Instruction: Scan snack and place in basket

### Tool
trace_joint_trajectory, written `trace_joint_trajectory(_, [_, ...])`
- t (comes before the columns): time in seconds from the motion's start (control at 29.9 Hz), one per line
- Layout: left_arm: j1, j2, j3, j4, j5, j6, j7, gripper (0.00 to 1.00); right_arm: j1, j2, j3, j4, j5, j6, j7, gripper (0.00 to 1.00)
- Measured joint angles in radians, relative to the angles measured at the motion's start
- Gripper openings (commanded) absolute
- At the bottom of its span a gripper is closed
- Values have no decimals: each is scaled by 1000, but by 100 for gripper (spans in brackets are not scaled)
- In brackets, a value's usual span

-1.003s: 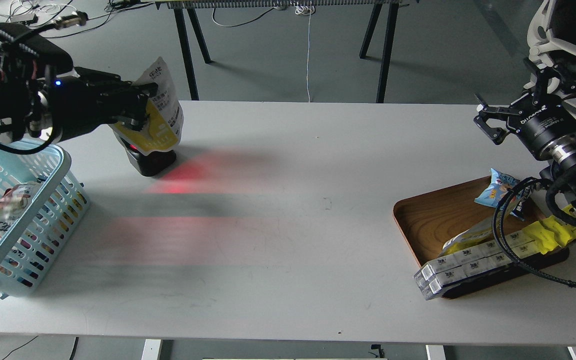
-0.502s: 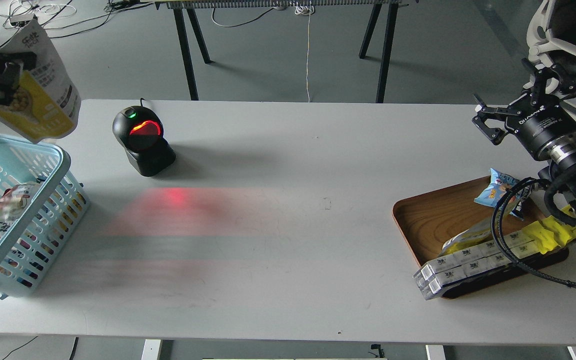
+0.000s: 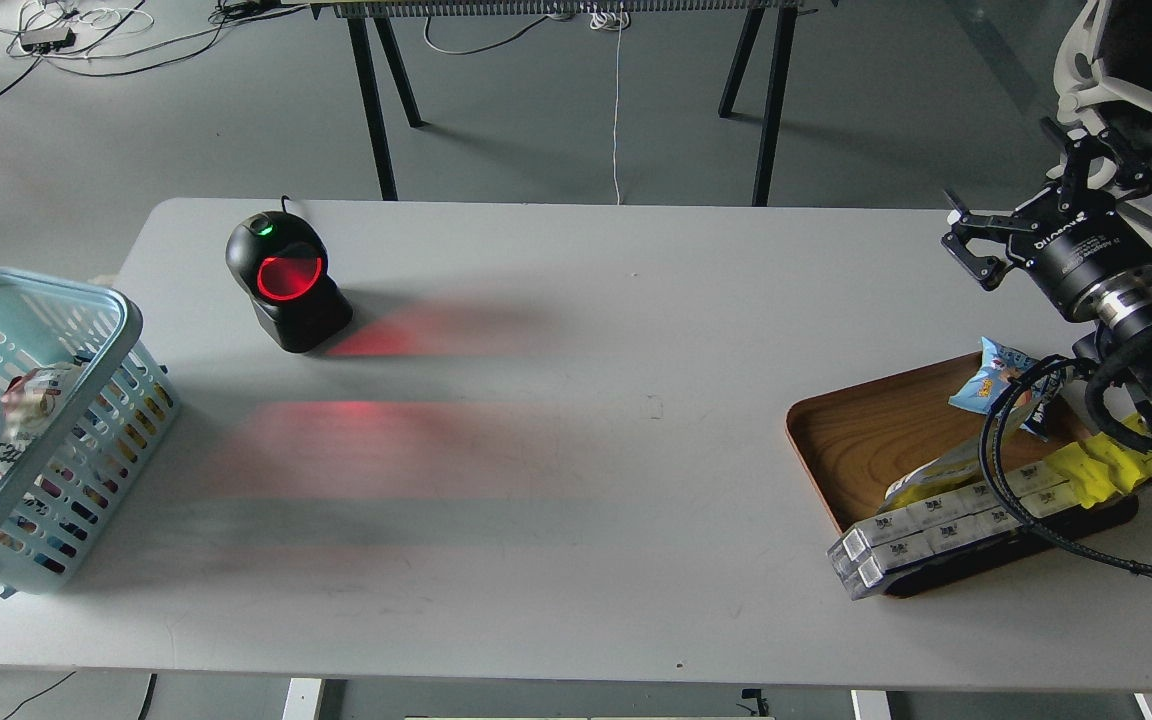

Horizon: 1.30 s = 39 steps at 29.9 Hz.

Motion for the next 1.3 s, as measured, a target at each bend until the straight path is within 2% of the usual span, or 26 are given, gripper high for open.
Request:
trace_joint_trajectory(0.13, [0,2,31,12,-10,30,-1,5,0,0,-2,0,0,1,0,97])
trace_joint_trajectory(0.23, [0,2,37,14,-13,38,-3,21,0,0,-2,0,0,1,0,97])
trace_joint_trajectory(0.27, [0,2,37,14,-13,40,-3,29,0,0,-2,0,0,1,0,97])
trace_joint_trajectory(0.37, [0,2,37,15,-14,41,-4,84,0,0,-1,1,0,2,0,97])
trace_joint_trajectory(0.4, [0,2,37,15,-15,41,-5,96,1,0,-1,2,0,2,0,97])
trace_joint_trajectory(0.67, [-33,5,16,32,-103,49,-6,99,8,-1,1,4,0,1,0,97])
trace_joint_trajectory(0.9, [-208,-36,-54,83,-170,95,2,99,25,-1,0,15,1,0,-10,99])
trace_joint_trajectory(1.07, [-269,-189,-67,125,-332,179,28,99,85,27,-3,18,1,-4,-10,99])
trace_joint_trajectory(1.24, [-279,-379,-78,142,-616,350,36,99,118,52,-3,24,0,-5,-10,99])
trace_joint_trajectory(1.3, [-279,-479,-80,189,-777,403,37,99,122,49,-3,25,0,-6,-9,99])
